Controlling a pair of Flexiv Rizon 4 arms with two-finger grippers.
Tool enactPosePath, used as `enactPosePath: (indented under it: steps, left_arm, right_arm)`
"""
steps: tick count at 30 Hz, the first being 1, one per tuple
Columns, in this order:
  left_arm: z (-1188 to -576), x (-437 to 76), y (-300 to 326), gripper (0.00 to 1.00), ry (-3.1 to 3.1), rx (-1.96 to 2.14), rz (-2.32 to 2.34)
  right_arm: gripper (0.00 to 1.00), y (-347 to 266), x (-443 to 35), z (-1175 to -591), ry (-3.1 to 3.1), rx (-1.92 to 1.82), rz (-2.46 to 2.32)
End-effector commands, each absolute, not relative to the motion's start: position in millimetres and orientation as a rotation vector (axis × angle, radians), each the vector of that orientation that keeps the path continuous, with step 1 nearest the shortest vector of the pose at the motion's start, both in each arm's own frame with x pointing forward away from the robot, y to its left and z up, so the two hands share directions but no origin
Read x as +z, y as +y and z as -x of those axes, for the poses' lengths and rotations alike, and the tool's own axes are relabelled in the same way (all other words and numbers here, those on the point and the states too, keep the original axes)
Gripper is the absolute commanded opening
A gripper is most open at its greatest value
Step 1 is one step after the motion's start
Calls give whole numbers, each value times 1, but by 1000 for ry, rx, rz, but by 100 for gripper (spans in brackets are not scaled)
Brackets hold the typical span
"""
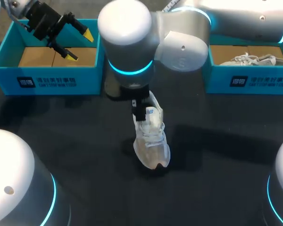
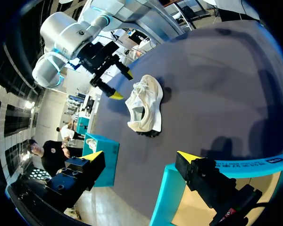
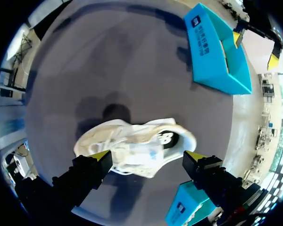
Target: Take the shoe out of the shoebox, open the shoe tongue, remove and reinsert the insole, then place the shoe into the shoebox
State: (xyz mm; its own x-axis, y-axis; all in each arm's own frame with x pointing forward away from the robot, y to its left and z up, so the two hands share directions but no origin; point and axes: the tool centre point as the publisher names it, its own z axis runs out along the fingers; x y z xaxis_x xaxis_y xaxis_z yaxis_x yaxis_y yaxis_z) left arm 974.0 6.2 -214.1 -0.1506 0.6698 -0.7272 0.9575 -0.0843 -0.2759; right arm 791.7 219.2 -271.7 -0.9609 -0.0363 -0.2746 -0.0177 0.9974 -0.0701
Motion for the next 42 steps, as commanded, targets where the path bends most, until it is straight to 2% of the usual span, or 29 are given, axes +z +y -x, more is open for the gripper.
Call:
enactPosePath:
  steps: [1, 11, 18, 42]
  left_arm:
    - [-975, -214, 6, 100, 1836, -1097, -1765]
    - [-975, -214, 6, 100, 1836, -1097, -1765]
    - [-975, -214, 6, 100, 1836, -1097, -1765]
    - [-975, -214, 6, 100, 1836, -1097, -1765]
  right_arm:
    - [100, 219, -276, -819, 2884, -101, 93]
    - [100, 214, -276, -877, 2863, -128, 157]
    - [100, 215, -292, -900, 2890, -147, 181]
    - [100, 203, -369, -914, 2973, -159, 156]
